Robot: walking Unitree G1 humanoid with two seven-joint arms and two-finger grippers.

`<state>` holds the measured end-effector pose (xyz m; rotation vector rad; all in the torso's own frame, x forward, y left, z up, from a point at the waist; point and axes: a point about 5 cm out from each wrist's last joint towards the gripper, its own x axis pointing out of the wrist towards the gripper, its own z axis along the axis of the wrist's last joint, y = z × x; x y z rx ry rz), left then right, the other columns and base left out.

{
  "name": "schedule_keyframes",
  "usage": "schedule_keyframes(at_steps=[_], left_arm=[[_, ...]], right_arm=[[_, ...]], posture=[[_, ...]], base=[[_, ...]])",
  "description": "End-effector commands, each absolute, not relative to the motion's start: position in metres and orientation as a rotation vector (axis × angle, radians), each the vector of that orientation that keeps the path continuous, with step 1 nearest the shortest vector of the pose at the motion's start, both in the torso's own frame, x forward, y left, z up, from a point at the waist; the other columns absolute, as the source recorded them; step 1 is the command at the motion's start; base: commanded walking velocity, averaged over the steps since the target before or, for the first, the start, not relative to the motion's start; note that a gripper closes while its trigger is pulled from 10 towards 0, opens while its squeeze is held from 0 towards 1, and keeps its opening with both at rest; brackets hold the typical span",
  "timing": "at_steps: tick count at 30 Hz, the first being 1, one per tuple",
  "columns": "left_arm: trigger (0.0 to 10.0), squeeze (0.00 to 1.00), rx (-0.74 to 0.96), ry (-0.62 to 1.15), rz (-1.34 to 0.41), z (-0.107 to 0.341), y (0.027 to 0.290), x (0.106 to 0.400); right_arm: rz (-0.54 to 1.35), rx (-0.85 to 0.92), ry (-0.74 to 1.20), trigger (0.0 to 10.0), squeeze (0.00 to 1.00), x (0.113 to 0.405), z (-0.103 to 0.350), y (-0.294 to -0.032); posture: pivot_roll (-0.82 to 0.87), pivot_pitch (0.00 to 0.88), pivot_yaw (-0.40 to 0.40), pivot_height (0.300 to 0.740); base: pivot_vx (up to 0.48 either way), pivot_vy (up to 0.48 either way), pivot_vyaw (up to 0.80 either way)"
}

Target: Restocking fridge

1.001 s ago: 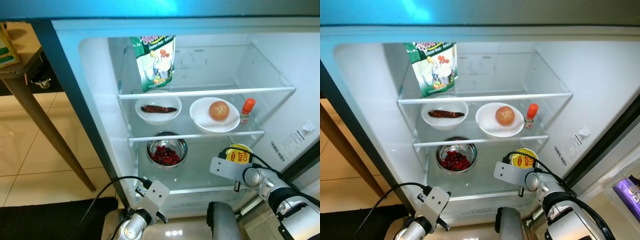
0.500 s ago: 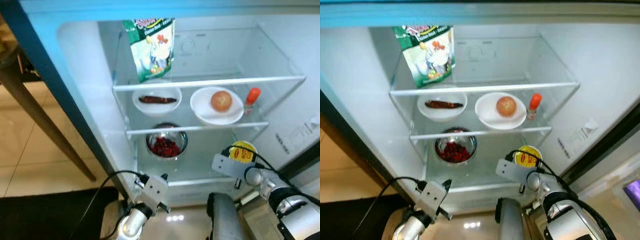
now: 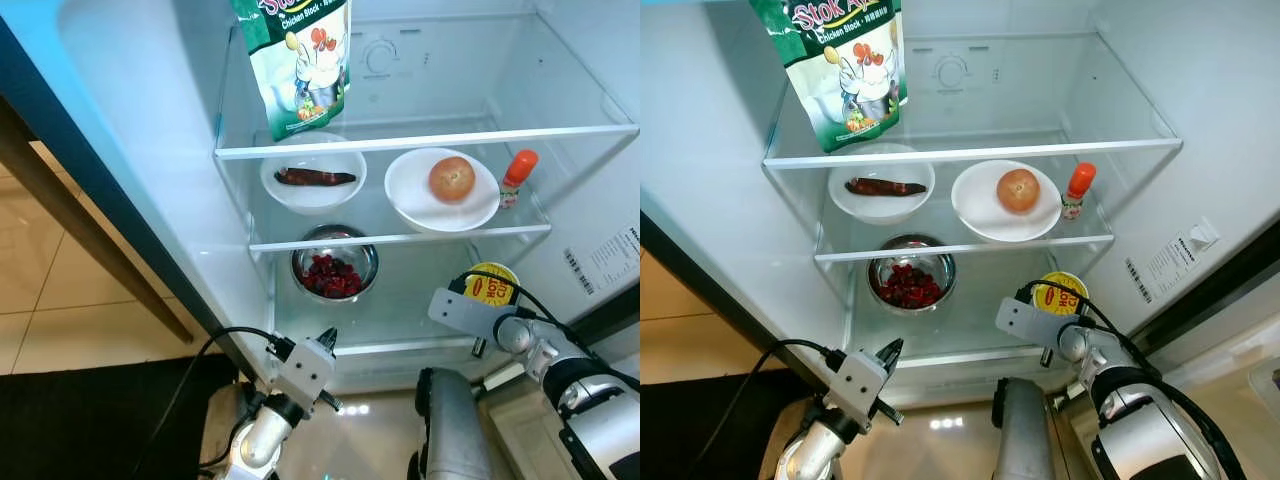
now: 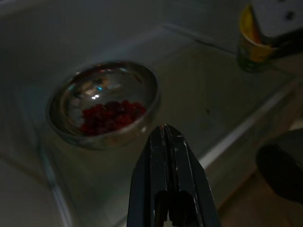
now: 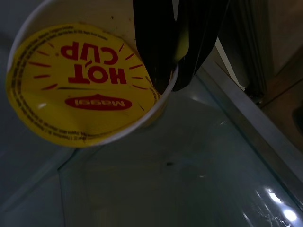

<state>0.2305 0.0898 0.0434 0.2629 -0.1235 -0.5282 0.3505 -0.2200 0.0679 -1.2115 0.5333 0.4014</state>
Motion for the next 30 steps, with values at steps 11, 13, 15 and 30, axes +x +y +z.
schedule_keyframes(at_steps=[11, 13, 15, 30], left_arm=[[10.0, 0.0, 0.277, -0.062, -0.545, 0.039, 0.092, 0.219], [10.0, 0.0, 0.275, -0.057, -0.543, 0.04, 0.091, 0.218], [10.0, 0.0, 0.275, -0.054, -0.544, 0.04, 0.09, 0.218], [10.0, 0.0, 0.273, -0.046, -0.534, 0.043, 0.089, 0.216]], right_arm=[[0.434, -1.173, 0.564, 10.0, 0.0, 0.35, 0.068, -0.221], [0.473, -1.161, 0.564, 10.0, 0.0, 0.349, 0.066, -0.216], [0.485, -1.159, 0.563, 10.0, 0.0, 0.349, 0.066, -0.214], [0.474, -1.156, 0.521, 10.0, 0.98, 0.353, 0.07, -0.208]], posture=[[0.01, 0.332, -0.027, 0.415], [0.01, 0.332, -0.029, 0.415], [0.01, 0.332, -0.029, 0.415], [0.01, 0.333, -0.036, 0.415]], base=[[0.0, 0.0, 0.0], [0.0, 0.0, 0.0], [0.0, 0.0, 0.0], [0.0, 0.0, 0.0]])
